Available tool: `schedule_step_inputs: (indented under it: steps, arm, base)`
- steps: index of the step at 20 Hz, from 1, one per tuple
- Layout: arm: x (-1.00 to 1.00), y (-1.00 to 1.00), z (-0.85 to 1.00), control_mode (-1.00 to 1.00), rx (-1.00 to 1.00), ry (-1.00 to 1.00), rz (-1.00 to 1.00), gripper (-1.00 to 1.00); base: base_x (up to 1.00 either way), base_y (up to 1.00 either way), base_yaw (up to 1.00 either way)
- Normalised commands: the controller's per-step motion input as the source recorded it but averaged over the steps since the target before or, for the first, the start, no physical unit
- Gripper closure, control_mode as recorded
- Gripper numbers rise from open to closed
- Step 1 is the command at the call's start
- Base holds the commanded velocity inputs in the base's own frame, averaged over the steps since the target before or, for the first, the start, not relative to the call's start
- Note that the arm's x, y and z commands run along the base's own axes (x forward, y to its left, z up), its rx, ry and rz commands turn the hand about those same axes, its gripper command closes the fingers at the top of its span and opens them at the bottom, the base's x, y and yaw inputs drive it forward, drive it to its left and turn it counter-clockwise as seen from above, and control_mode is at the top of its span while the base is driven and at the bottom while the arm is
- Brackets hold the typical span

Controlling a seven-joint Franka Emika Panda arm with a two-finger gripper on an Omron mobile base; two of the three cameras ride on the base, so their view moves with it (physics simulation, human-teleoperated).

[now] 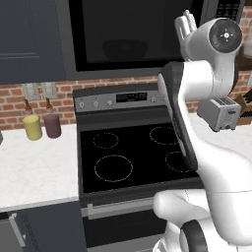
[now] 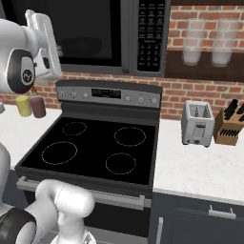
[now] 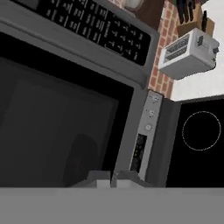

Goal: Open the microwave, place the bowl with waffle inside the microwave, then close the microwave door and turn it on.

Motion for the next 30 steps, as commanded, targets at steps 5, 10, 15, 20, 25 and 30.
schedule_step_inputs:
  steps: [5,10,15,20,25,30]
  arm:
    - [-0.4,-0.75,-0.66,-1.0,-0.32,0.01,0.22,1.0]
    - [-0.55,-0.65,-0.49,-1.0,-0.33,-0.02,0.28,1.0]
    - [-0.63,-0.61,-0.38,-1.0,-0.31,-0.09,0.28,1.0]
    - [-0.7,-0.39,-0.03,-1.0,-0.33,-0.24,0.25,1.0]
    - [-0.4,-0.17,0.2,-1.0,-0.32,-0.36,0.16,1.0]
    - [0.09,-0.01,0.07,-1.0,-0.22,-0.14,0.01,1.0]
  base:
    - [0.0,0.0,0.0]
    - [0.0,0.0,0.0]
    - [0.0,0.0,0.0]
    - [0.0,0.0,0.0]
    - [0.0,0.0,0.0]
    - [0.0,0.0,0.0]
